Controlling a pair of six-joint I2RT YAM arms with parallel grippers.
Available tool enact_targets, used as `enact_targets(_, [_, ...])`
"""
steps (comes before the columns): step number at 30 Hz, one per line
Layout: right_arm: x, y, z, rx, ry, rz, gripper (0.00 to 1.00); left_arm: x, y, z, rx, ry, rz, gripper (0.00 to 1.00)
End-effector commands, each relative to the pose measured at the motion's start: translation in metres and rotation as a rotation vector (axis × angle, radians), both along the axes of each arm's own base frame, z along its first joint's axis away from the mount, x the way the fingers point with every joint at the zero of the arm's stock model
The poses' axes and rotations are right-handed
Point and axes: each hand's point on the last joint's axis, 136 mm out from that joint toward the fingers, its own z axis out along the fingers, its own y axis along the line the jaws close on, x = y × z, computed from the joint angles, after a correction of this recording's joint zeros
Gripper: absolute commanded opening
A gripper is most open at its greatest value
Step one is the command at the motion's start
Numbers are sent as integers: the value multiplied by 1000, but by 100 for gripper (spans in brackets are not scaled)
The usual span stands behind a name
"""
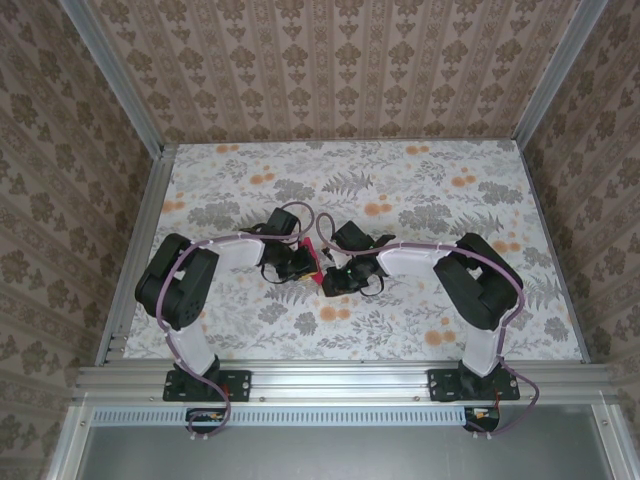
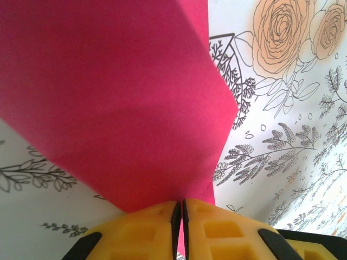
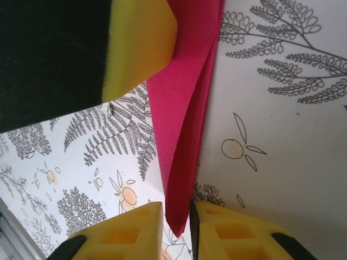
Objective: Fold a paper plane with a square sheet of paper (pick it up from the middle)
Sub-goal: Fold the wing for the fifth time at the center of the table.
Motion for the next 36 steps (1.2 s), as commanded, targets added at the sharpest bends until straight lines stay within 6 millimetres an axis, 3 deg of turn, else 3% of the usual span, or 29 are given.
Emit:
enact_targets(1, [-1,-6,-7,-56,1,6,18,-12,22,-29,135,55,9,15])
enact_targets(15, [-7,-11,-14,-71,28,-6,8,-12,24,-30,143,55,8,15])
enact_targets(19, [-10,-14,-13,-77,40,-12,12,-13,25,-30,146,58,8,15])
enact_targets(22, [-3,-11,8,-34,1,-29,21,-13,25,-30,145,56,5,15])
enact_targets(25, [7,-4,34,39,-57,-42,26,-13,25,-30,144,57,4,15])
enact_targets(27, [9,2,41,65,-62,-37,26,-13,25,-29,144,55,4,15])
enact_targets(36, [16,30,31,125,-1,-20,14,-14,24,-31,140,58,7,14])
